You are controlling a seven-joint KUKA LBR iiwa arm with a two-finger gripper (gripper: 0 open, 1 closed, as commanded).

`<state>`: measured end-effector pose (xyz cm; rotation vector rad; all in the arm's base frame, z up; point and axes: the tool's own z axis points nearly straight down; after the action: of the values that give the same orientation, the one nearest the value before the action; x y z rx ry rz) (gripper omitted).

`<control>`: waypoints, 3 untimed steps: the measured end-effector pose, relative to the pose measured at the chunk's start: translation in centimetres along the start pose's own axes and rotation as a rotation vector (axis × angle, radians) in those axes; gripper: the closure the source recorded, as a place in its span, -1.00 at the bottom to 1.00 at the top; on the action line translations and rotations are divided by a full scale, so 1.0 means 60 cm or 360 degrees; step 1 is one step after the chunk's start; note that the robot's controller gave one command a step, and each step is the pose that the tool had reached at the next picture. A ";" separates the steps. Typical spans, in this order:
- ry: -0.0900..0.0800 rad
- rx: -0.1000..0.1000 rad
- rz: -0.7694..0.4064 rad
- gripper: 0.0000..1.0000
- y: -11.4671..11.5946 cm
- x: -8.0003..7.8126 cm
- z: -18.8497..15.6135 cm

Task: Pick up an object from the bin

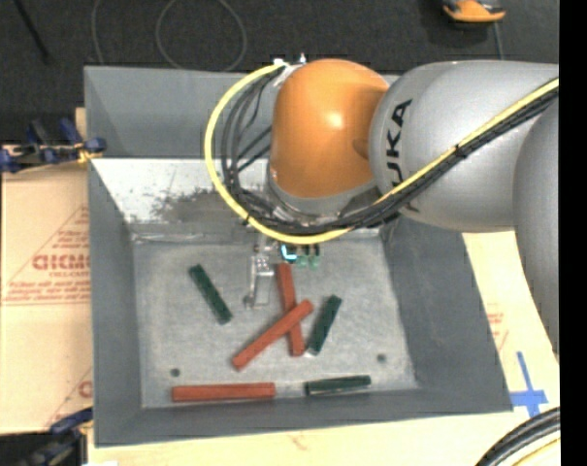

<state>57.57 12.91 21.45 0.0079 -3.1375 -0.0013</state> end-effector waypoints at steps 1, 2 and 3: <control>0.0002 -0.0005 0.0139 -1.00 -0.116 0.022 0.243; -0.0023 -0.0007 0.0139 1.00 -0.114 0.014 0.234; -0.0023 0.0006 0.0086 1.00 -0.226 0.061 0.068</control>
Offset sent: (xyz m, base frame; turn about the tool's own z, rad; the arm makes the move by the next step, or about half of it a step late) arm -0.0126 -0.0697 -0.1445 0.0829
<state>53.97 -0.68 17.39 -0.0776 -3.1509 0.0050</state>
